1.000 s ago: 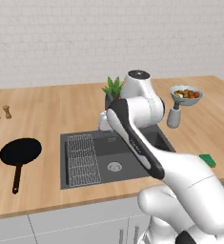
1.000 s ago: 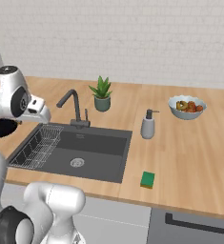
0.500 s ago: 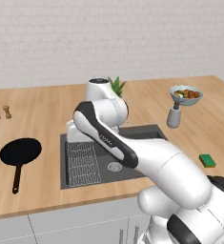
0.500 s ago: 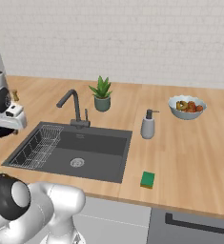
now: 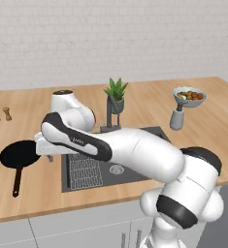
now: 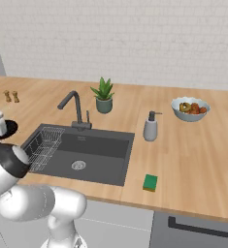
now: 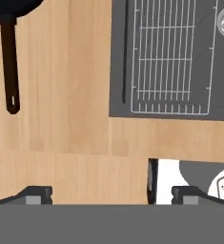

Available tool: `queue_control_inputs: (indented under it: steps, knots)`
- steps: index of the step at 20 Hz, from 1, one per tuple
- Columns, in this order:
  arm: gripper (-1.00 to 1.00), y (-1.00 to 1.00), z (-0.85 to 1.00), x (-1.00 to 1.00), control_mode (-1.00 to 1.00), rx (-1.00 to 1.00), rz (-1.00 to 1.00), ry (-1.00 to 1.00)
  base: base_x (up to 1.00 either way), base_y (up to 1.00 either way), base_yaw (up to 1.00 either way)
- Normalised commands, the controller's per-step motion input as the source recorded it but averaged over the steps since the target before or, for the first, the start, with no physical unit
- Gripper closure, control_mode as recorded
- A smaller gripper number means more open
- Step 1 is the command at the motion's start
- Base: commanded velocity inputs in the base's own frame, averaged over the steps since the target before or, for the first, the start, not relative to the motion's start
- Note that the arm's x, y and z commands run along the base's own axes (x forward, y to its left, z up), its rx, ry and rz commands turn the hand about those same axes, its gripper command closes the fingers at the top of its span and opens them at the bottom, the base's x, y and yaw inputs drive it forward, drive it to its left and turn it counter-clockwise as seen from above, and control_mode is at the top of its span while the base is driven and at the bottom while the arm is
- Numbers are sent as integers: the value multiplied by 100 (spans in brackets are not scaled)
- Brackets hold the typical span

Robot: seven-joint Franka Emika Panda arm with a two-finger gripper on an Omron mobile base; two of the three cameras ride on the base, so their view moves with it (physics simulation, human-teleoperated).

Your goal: Pick the pan and sponge and place them into the sink. Then turn on the water.

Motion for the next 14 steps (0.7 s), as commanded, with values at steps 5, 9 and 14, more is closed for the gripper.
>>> queue_control_inputs:
  steps: [5, 9, 14]
  knots:
    - [-100, 68, -46, 24, -100, -3, 0, 0, 0, 0, 0]
    - [-100, 70, -32, 31, -100, -2, 0, 0, 0, 0, 0]
    - [-100, 64, -24, 26, -100, -6, 0, 0, 0, 0, 0]
